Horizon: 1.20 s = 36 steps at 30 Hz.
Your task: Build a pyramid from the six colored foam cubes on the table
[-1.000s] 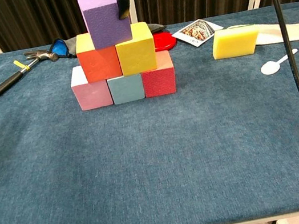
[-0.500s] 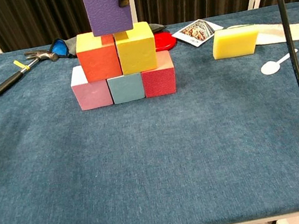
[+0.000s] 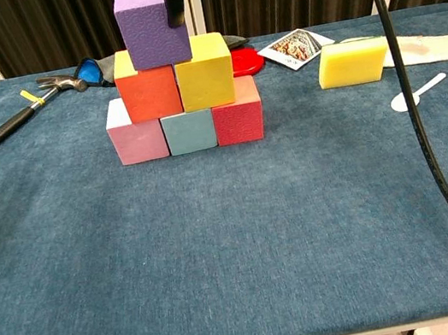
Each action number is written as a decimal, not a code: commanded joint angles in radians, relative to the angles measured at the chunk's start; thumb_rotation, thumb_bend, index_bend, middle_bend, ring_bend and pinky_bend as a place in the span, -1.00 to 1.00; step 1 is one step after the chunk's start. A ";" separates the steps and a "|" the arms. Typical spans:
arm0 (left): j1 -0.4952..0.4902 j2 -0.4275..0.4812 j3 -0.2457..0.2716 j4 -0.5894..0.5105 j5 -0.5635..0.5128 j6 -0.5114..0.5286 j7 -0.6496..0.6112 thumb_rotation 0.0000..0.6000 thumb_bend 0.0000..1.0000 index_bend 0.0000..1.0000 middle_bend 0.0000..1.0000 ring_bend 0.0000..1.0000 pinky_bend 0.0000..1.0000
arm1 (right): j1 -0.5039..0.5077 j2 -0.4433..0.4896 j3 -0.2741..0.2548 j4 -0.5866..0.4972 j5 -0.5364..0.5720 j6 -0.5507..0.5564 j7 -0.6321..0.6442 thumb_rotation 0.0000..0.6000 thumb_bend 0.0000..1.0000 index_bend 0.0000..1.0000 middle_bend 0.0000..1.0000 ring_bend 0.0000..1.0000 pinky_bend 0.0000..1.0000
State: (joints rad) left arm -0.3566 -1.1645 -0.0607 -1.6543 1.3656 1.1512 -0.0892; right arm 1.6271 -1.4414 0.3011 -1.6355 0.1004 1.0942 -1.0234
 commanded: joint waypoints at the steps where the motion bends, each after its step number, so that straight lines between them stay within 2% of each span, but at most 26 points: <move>1: 0.001 -0.001 0.000 0.004 0.000 0.000 -0.002 0.52 -0.69 -0.83 -0.95 -0.88 -0.59 | -0.003 -0.004 0.006 0.004 0.004 0.002 -0.009 1.00 -0.69 -0.16 -0.36 -0.73 -1.00; 18: 0.000 -0.003 -0.001 0.013 0.003 -0.003 -0.013 0.51 -0.69 -0.83 -0.95 -0.88 -0.58 | -0.019 -0.008 0.040 -0.004 0.014 0.026 -0.065 1.00 -0.69 -0.17 -0.36 -0.73 -1.00; 27: 0.003 -0.004 -0.001 0.013 0.003 0.001 -0.016 0.51 -0.69 -0.83 -0.95 -0.88 -0.58 | -0.021 -0.026 0.047 0.007 0.019 0.030 -0.094 1.00 -0.69 -0.25 -0.39 -0.73 -1.00; 33: 0.006 -0.006 0.000 0.017 0.004 0.004 -0.019 0.54 -0.69 -0.83 -0.95 -0.88 -0.58 | -0.023 -0.028 0.056 0.000 0.021 0.038 -0.109 1.00 -0.70 -0.49 -0.49 -0.73 -1.00; 36: 0.006 -0.006 0.000 0.018 0.005 0.004 -0.020 0.49 -0.69 -0.83 -0.95 -0.88 -0.58 | -0.026 -0.029 0.061 -0.004 0.024 0.040 -0.113 1.00 -0.72 -0.64 -0.56 -0.74 -1.00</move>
State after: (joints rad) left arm -0.3509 -1.1706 -0.0607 -1.6359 1.3707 1.1552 -0.1093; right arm 1.6013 -1.4700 0.3614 -1.6388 0.1233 1.1340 -1.1358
